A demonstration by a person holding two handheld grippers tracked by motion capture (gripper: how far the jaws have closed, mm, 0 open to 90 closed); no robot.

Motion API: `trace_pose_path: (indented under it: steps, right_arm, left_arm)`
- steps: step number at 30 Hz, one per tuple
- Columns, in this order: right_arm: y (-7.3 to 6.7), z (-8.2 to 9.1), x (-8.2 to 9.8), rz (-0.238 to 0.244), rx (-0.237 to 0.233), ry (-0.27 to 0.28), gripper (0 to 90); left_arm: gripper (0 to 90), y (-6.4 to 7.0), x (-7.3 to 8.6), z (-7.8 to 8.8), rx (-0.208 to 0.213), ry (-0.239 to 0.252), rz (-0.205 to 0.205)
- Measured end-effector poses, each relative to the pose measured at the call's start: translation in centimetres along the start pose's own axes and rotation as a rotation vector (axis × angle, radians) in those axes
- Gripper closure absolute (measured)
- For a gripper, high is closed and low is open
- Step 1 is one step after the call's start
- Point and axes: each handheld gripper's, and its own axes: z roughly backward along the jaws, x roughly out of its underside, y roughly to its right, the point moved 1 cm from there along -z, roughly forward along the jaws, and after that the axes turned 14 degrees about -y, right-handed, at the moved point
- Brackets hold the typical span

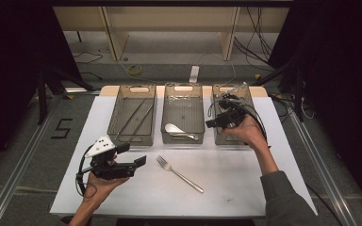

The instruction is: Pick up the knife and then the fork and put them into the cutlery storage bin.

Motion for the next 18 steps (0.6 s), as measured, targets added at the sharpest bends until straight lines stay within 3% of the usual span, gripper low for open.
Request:
trace_pose_path:
  steps: [9, 18]
  right_arm:
    - [-5.4, 0.0, 1.3, 0.140, -0.037, 0.001, 36.9]
    - [-8.5, -1.9, 2.0, 0.232, -0.057, -0.066, 37.1]
  left_arm:
    - [15.4, 0.0, 0.0, 0.0, -0.002, 0.000, -0.003]
    - [15.4, 0.0, 0.0, 0.1, -0.002, 0.000, -0.002]
